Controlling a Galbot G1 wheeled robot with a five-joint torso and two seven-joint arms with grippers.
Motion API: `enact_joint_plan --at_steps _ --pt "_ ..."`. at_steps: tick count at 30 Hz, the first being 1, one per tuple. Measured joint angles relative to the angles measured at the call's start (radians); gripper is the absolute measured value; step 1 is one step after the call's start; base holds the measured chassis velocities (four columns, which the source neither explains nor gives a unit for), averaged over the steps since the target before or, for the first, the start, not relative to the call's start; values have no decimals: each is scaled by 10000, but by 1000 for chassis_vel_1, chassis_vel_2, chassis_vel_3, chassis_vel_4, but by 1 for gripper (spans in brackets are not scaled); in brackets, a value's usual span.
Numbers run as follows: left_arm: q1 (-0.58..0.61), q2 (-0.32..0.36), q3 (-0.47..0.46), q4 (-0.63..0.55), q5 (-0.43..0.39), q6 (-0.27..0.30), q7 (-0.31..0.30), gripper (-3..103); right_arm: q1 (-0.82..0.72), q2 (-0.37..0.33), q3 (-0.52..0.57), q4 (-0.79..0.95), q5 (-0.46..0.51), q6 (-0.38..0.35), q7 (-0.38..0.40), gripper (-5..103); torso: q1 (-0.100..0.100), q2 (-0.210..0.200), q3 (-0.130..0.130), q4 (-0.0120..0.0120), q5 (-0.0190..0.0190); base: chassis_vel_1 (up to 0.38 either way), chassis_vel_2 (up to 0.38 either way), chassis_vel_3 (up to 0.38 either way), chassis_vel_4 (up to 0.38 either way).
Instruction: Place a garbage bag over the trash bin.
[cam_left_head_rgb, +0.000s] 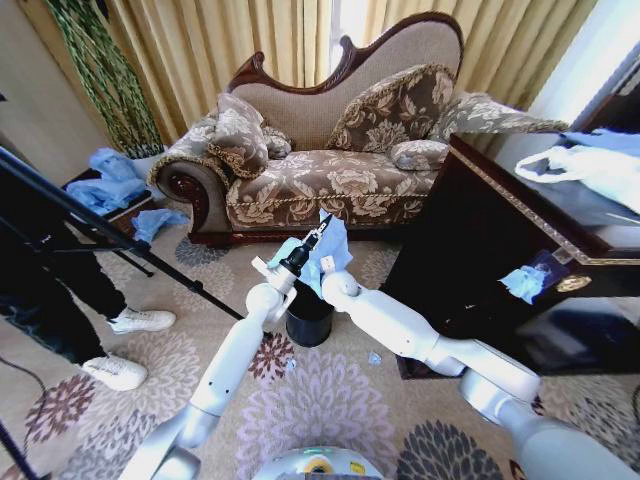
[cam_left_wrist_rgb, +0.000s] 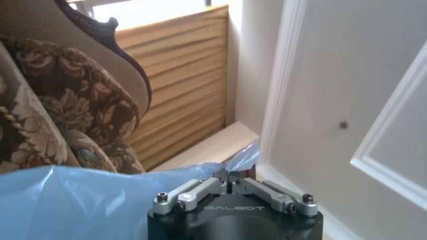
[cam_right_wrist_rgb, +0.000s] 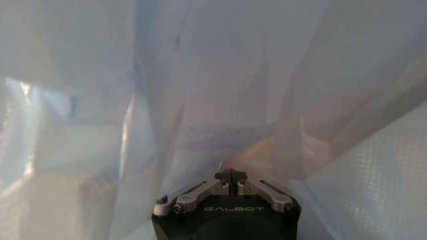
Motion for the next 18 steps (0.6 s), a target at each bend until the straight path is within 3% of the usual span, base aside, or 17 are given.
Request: enact_joint_plan --at_steps 7,9,18 --pt "547 -142 -369 -163 216 6 227 0 38 -141 24 377 1137 -669 553 0 0 0 0 1 0 0 0 0 0" --pt "684 -151 -477 -299 334 7 255 0 62 -108 3 416 1673 -714 790 0 -2 0 -1 2 0 0 0 0 0" --pt "1113 -43 -858 -808 596 18 314 0 -467 183 441 329 2388 -706 1011 0 -1 0 -1 2 0 0 0 0 0"
